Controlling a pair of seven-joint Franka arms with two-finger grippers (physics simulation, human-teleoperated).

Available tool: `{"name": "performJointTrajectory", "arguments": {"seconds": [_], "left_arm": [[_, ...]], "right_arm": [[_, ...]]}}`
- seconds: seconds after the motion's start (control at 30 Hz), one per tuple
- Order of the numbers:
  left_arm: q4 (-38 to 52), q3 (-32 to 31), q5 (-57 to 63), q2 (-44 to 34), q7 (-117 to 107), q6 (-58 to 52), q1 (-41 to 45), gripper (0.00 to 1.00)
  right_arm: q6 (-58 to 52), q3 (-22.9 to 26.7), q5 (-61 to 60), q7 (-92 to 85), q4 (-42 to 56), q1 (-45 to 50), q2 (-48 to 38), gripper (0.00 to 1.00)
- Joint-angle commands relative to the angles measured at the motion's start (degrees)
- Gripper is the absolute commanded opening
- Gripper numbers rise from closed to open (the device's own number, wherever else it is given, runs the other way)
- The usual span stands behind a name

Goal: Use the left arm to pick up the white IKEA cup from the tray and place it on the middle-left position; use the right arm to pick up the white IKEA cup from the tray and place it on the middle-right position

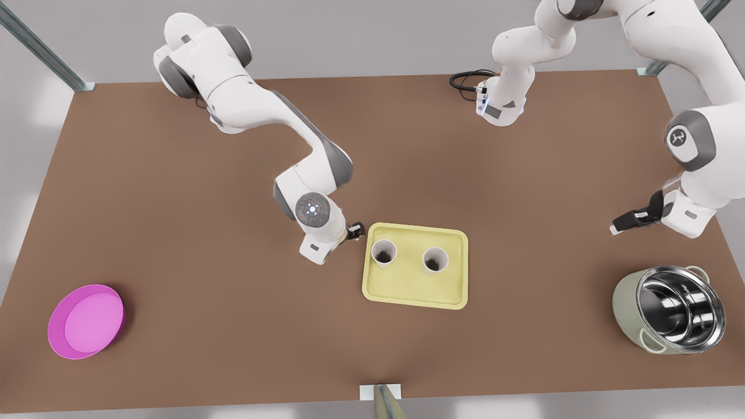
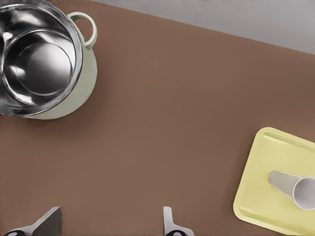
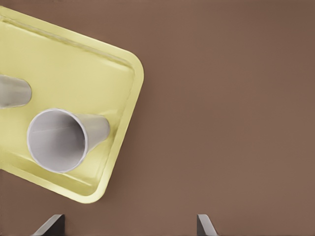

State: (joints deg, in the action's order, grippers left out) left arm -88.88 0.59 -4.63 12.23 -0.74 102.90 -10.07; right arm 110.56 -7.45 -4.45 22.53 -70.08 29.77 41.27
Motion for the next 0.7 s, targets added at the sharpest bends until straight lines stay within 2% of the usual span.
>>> {"name": "performJointTrajectory", "arguments": {"seconds": [0.0,0.13,0.3,0.47,0.67], "left_arm": [[0.4,0.2,0.4,-0.5,3.1,1.1,-1.0,1.0],[0.5,0.1,0.4,-0.6,2.9,1.4,-1.2,1.0],[0.5,0.0,0.1,-0.6,3.0,1.2,-0.8,1.0],[0.3,-0.2,0.3,-0.9,3.1,1.3,-1.2,1.0],[0.4,-0.2,-0.2,-0.9,3.1,1.3,-1.3,1.0]], "right_arm": [[15.7,-0.7,-0.6,27.6,2.4,0.3,3.2,1.0],[19.1,-0.6,-0.4,27.0,4.5,1.7,7.3,1.0],[18.9,-0.9,-0.6,27.0,3.7,2.0,8.0,1.0],[18.9,-3.8,-0.6,26.7,3.0,2.0,10.1,1.0],[18.5,-4.0,-0.9,21.0,-0.8,0.0,10.1,1.0]]}}
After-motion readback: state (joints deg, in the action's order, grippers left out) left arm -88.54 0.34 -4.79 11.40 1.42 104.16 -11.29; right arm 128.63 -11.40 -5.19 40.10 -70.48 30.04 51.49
